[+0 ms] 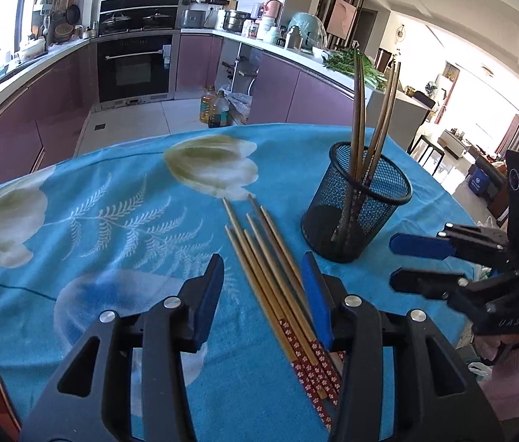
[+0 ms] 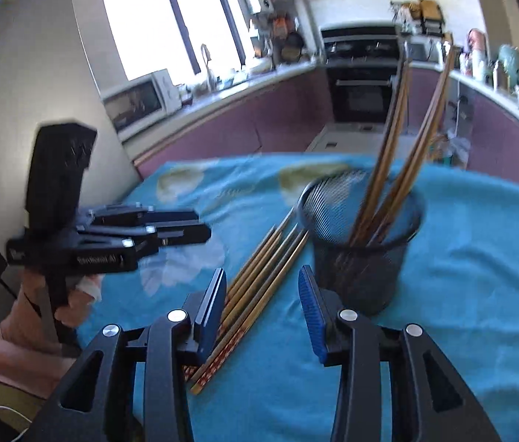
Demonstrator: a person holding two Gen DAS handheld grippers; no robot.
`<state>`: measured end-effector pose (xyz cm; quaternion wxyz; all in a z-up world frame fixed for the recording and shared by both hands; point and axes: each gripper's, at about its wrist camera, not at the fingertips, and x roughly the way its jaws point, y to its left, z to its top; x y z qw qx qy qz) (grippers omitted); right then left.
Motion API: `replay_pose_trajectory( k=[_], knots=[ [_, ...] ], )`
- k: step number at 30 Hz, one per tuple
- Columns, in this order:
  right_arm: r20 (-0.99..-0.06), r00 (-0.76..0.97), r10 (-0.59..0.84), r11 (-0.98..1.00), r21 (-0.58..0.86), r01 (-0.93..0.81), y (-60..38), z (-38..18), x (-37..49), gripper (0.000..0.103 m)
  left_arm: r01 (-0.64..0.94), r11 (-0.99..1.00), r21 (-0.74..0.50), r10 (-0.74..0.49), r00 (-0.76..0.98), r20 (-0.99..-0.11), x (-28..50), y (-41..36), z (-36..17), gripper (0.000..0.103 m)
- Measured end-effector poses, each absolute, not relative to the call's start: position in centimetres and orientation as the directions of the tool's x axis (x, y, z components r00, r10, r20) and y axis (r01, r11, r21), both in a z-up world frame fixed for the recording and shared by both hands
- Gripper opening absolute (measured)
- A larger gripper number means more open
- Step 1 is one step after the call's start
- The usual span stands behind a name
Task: Organize utensils
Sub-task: 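Move both open tools back over the chopstick pile on the cloth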
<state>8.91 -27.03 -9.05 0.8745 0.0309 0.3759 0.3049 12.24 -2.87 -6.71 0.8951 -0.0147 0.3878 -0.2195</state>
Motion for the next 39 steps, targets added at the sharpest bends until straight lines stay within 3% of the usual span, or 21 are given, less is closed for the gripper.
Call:
replay_pose_trajectory(
  k=[7,39],
  knots=[
    [-0.703,0.467,0.536,0.818,0.296,-0.492,-24.5,-12.4,9.3,0.037,0.353,0.916,-0.192,-0.374,0.573,-0.730,11.4,-2.0,-9.3,0.043],
    [-0.755,0.493,0.432,0.867,0.196,-0.459,-24.1,-13.3,8.7,0.031,0.386,0.915,-0.114,-0.321,0.529,-0.785,10.3,-4.5,-12.4,0.044]
  ],
)
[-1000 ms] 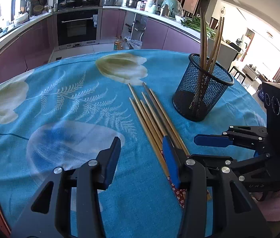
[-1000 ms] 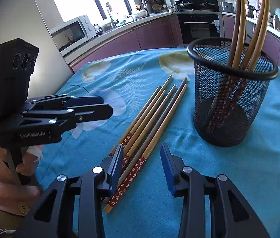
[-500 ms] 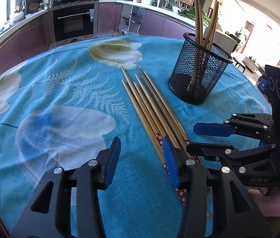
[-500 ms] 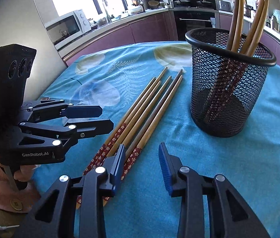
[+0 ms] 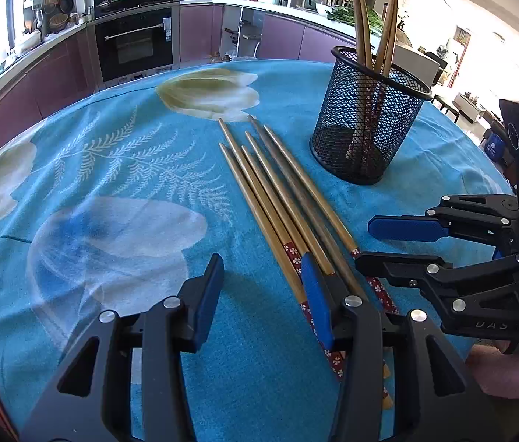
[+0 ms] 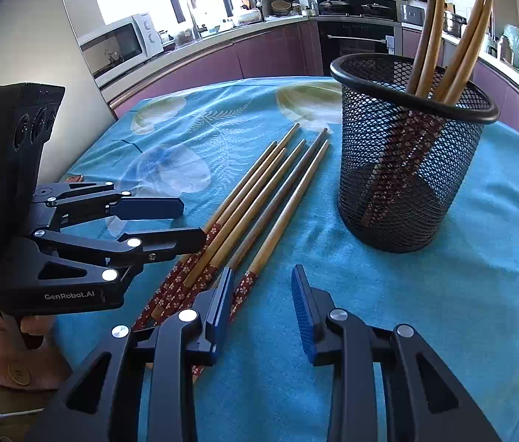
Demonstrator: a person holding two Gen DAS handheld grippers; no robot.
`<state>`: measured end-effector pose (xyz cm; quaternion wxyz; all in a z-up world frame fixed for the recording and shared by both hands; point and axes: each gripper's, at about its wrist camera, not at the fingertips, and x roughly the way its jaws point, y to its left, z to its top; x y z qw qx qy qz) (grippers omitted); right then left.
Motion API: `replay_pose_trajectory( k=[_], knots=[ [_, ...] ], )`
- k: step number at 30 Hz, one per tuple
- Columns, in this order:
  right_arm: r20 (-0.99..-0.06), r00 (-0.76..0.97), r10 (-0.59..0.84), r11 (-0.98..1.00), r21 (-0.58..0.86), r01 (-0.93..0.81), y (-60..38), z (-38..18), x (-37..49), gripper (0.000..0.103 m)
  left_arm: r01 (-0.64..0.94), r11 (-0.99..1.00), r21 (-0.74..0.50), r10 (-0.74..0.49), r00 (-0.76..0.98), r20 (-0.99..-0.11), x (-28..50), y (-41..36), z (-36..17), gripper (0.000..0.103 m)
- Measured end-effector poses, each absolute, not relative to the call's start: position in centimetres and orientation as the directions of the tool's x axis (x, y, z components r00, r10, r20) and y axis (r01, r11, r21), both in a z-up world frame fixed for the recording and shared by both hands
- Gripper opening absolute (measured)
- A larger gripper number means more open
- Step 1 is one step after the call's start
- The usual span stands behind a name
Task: Organize utensils
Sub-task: 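Move both open tools back over the chopstick pile on the cloth, then grasp a wooden chopstick with the right tool while the left tool grasps another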
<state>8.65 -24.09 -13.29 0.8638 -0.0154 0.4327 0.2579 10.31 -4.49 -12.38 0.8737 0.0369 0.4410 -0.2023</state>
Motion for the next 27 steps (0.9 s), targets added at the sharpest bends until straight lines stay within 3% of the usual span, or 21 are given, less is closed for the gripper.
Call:
replay_pose_trajectory(
  k=[21,27],
  knots=[
    [-0.764,0.511,0.394,0.883,0.160,-0.441,-24.45,-13.26,8.57,0.031,0.366,0.928,-0.075,-0.277,0.539,-0.795,9.97,-4.25,-12.51,0.045],
    [-0.762,0.522,0.383,0.888,0.147,-0.437,-24.05,-13.31,8.80,0.029,0.351,0.935,-0.051,-0.248,0.544,-0.801,9.95,-4.21,-12.62,0.037]
  ],
)
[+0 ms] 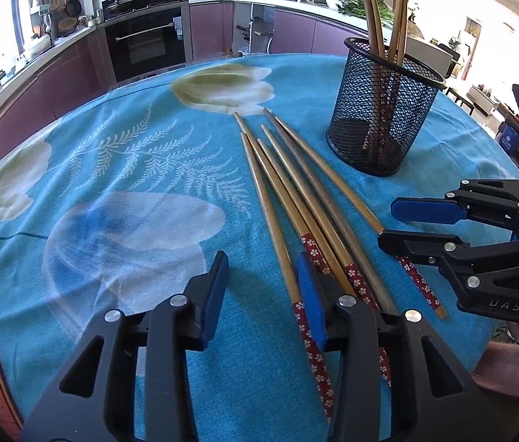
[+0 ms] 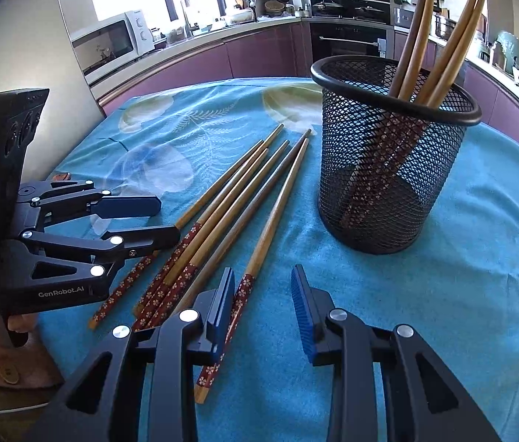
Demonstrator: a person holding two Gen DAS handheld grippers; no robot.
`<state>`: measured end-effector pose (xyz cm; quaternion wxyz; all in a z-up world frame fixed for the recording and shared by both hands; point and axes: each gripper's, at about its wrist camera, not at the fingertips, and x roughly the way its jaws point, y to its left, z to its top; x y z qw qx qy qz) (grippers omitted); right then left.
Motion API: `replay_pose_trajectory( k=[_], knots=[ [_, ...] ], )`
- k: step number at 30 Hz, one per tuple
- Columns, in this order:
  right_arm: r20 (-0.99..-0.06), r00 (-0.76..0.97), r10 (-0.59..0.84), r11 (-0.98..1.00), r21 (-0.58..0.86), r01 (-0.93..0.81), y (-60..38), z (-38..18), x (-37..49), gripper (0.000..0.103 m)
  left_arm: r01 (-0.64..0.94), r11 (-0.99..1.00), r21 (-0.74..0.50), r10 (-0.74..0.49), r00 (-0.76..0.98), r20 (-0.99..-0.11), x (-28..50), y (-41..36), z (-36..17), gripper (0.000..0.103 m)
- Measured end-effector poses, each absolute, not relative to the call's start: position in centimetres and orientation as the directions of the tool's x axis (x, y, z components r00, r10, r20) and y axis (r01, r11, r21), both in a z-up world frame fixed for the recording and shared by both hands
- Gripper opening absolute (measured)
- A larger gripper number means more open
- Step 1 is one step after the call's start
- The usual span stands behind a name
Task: Organize utensils
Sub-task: 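Grasp a wooden chopstick with the right tool while the left tool grasps another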
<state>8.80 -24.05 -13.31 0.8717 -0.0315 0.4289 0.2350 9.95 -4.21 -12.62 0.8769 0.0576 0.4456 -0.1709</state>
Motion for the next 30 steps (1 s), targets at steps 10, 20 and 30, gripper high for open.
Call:
replay_pose_trajectory(
  k=[10,20,30],
  knots=[
    [-0.772,0.510,0.379,0.888,0.149,-0.435,-24.4,-13.3,8.8,0.020,0.359,0.931,-0.067,-0.264,0.534,-0.803,10.5,-4.0,-12.2,0.031],
    [-0.759,0.534,0.372,0.898,0.149,-0.413,-23.3,-13.5,10.8,0.020,0.354,0.934,-0.056,-0.250,0.532,-0.809,13.5,-4.7,-12.5,0.030],
    [-0.742,0.540,0.397,0.903,0.209,-0.376,-24.3,-13.6,11.5,0.008,0.320,0.944,-0.082,-0.253,0.542,-0.801,14.2,-4.8,-12.5,0.009]
  ],
)
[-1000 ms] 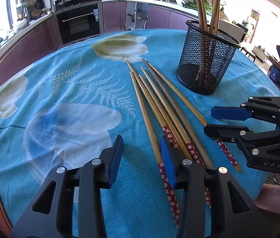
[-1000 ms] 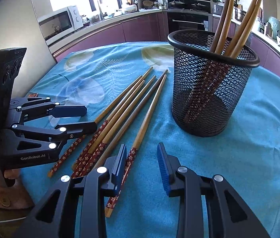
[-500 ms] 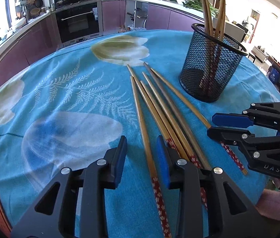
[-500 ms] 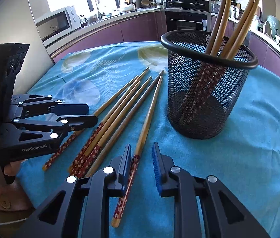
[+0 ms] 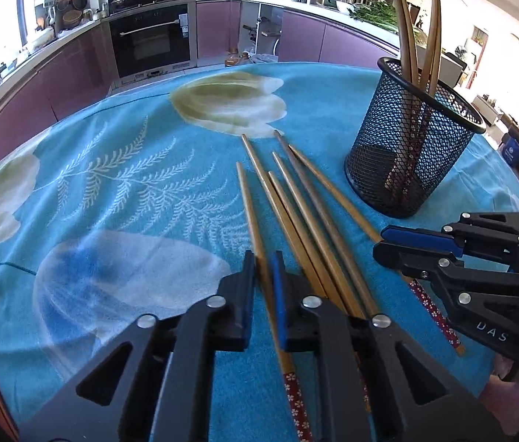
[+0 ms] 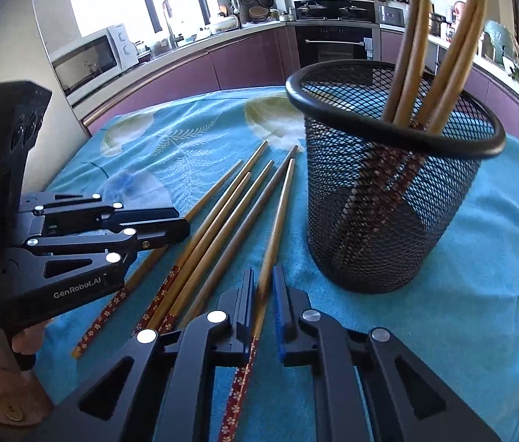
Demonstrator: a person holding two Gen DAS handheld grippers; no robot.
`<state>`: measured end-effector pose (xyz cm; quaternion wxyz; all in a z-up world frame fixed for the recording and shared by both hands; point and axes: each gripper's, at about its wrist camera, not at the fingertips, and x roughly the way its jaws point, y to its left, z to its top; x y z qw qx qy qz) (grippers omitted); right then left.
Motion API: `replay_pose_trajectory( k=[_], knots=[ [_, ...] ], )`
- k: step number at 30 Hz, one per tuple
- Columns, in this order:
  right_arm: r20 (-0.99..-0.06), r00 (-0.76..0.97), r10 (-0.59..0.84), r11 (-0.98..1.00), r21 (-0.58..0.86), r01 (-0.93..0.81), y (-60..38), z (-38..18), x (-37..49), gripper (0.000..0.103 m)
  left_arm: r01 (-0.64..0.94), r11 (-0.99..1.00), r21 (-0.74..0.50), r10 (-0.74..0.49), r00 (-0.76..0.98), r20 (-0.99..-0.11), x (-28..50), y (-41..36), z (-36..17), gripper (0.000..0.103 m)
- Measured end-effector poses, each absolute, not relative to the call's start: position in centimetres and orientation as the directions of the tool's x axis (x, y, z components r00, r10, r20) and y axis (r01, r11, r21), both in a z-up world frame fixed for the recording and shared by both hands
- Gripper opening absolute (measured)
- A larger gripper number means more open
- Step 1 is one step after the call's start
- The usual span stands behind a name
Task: Organize utensils
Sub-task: 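Grasp a wooden chopstick with the right tool while the left tool grasps another, then lift both held chopsticks upright and carry them toward the mesh holder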
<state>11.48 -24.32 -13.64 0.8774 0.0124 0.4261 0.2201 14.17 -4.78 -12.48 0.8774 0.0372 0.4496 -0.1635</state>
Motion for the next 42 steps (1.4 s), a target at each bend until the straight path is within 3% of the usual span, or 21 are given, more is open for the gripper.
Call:
replay_pose_trajectory(
  k=[10,23,29,42],
  knots=[
    [-0.709,0.539,0.455,0.880,0.264,-0.396,-25.6,-12.7,10.4,0.006,0.326,0.927,-0.184,-0.342,0.539,-0.770,12.4,-3.3,-11.4,0.008],
    [-0.750,0.481,0.453,0.861,0.228,-0.456,-24.4,-13.1,10.0,0.008,0.376,0.909,-0.179,-0.356,0.480,-0.802,11.7,-4.1,-12.6,0.008],
    [-0.754,0.484,0.445,0.862,0.213,-0.460,-23.9,-13.2,10.6,0.011,0.392,0.903,-0.179,-0.362,0.467,-0.807,12.3,-4.4,-12.7,0.016],
    [-0.741,0.495,0.453,0.859,0.215,-0.465,-24.0,-12.9,10.7,0.007,0.368,0.909,-0.197,-0.366,0.474,-0.801,12.9,-4.6,-12.4,0.008]
  ],
)
